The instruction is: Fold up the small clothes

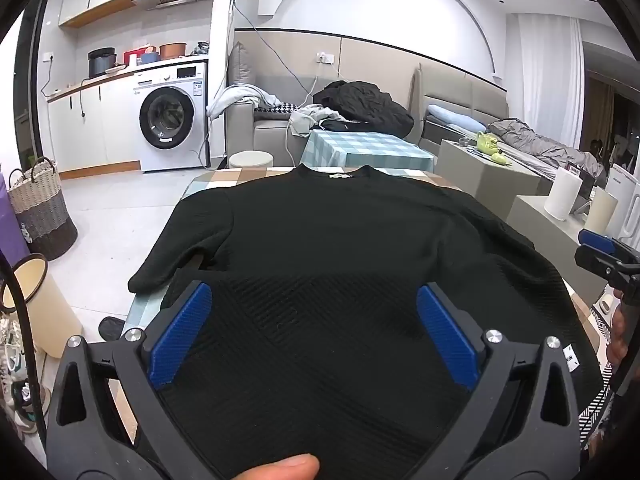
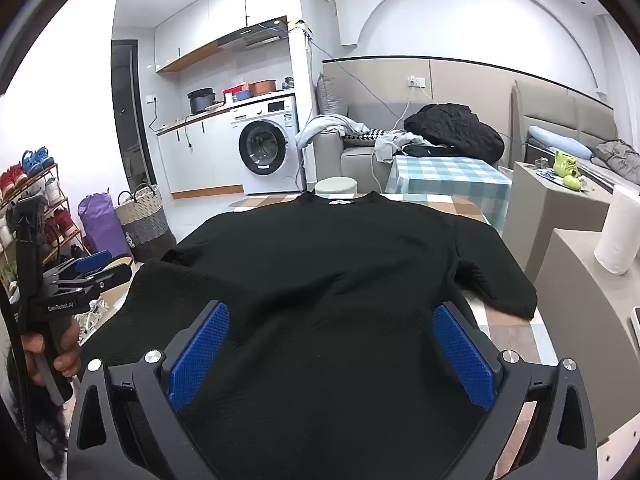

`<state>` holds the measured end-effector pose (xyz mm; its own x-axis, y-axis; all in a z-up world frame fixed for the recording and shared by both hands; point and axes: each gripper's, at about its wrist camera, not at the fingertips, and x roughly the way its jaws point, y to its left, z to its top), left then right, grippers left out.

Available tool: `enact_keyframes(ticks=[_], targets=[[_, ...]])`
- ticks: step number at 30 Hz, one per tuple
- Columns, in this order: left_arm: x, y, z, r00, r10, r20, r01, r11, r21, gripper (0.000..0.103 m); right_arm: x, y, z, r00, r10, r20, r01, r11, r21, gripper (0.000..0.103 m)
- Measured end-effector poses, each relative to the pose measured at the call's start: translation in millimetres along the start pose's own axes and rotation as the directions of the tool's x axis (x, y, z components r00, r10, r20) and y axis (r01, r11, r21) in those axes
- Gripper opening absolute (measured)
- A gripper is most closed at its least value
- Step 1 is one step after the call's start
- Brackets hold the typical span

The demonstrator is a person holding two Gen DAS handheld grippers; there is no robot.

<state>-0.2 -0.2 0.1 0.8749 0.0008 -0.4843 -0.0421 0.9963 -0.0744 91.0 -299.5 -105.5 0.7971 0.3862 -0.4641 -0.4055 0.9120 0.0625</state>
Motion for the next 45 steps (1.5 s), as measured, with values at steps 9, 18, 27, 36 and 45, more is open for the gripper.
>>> enact_keyframes(ticks=[9, 18, 27, 36, 45], targets=[[-0.3, 0.3, 0.0, 1.0, 0.0, -0.007, 0.0, 1.0, -0.008, 0.102, -0.8, -2.4, -2.8, 1.0, -0.005, 0.002, 0.005, 1.0, 0.008, 0.103], [-0.4, 0.4, -0.1, 1.0, 0.001, -0.011, -0.001, 1.0, -0.009, 0.102, -4.0, -2.4, -1.0, 1.0, -0.009, 0.0, 0.009, 1.0, 0.013, 0.103], [-0.8, 0.7, -0.2, 1.0, 0.002, -0.011, -0.002, 1.0, -0.013, 0.102, -8.7, 0.9, -5.0, 1.0, -0.013, 0.013, 0.012, 1.0, 0.025, 0.103], [-0.8, 3.0, -0.9, 1.0, -0.002, -0.014, 0.002, 1.0, -0.019, 0.102, -7.5, -0.8, 0.0, 1.0, -0.02, 0.002, 0.02, 0.999, 0.028, 0.103], [0.0, 4.4, -1.3, 1.0, 0.002, -0.017, -0.003, 1.0, -0.022, 0.102, -11.2, -2.9, 2.5, 1.0, -0.017, 0.021, 0.016, 0.999, 0.044, 0.103]])
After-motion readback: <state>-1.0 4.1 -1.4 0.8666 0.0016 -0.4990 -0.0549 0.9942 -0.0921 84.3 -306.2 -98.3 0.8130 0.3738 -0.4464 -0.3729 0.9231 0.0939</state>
